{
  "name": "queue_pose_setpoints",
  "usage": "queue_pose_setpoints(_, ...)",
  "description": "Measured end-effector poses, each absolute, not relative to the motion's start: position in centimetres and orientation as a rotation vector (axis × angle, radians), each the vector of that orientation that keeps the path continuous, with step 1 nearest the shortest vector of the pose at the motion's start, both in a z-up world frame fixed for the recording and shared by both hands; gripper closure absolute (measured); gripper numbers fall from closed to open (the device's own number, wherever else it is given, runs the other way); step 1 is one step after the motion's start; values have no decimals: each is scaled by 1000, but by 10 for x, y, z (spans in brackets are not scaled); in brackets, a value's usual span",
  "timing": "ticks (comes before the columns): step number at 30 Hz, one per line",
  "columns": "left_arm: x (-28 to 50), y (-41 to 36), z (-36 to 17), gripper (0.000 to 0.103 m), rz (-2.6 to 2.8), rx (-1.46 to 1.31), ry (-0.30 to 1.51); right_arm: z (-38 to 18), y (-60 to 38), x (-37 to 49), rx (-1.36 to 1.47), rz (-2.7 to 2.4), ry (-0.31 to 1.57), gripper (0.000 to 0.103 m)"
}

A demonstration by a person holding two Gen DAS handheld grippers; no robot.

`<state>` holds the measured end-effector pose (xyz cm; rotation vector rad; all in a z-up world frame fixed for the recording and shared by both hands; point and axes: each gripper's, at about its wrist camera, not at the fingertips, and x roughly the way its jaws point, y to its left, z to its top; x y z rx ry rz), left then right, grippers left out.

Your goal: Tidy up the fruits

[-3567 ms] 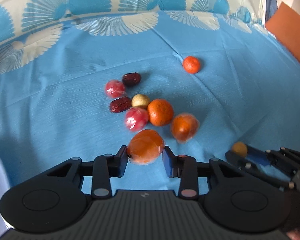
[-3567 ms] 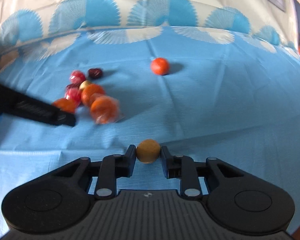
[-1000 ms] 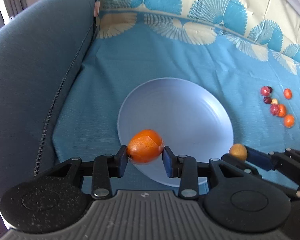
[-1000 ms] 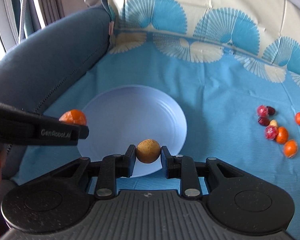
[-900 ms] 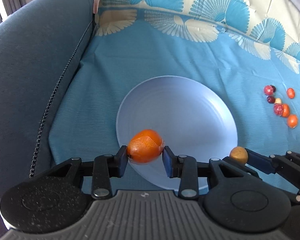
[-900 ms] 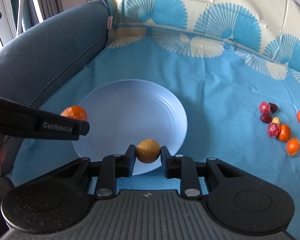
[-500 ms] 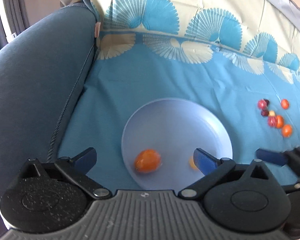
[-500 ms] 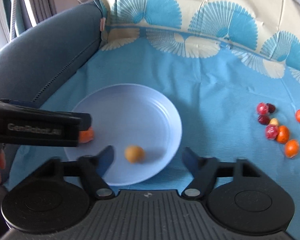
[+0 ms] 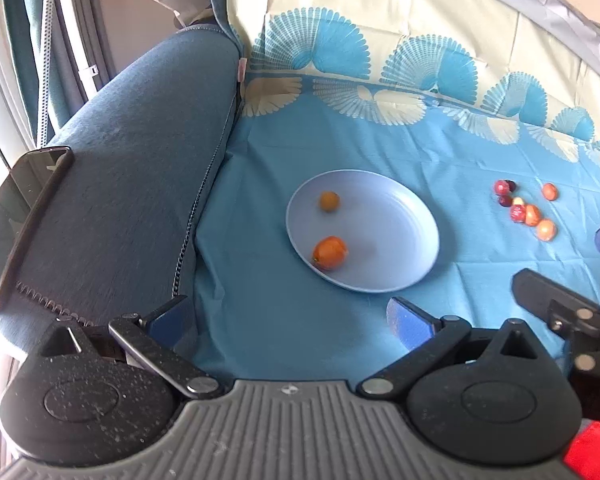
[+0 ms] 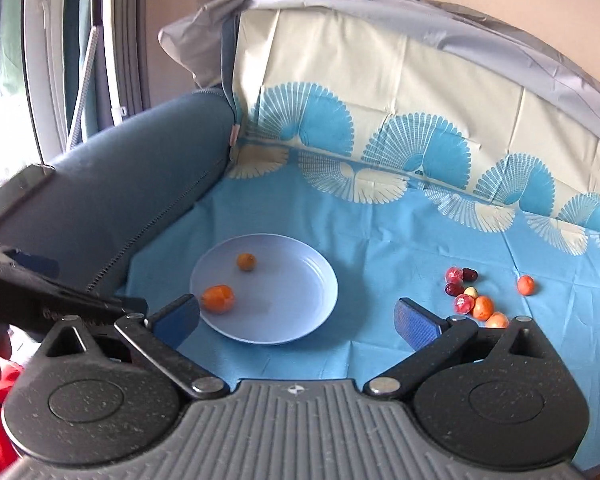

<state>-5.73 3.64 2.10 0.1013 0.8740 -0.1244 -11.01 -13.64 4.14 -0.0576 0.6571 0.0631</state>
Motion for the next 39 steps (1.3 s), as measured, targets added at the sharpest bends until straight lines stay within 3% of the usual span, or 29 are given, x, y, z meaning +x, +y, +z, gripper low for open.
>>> queue_pose_setpoints(16, -113, 20, 60, 0, -118, 147, 791, 74, -141, -168, 9, 4, 653, 0)
queue_pose_setpoints(39, -106, 22, 59, 0, -109, 162, 796, 74, -139, -162, 7, 2, 659, 1)
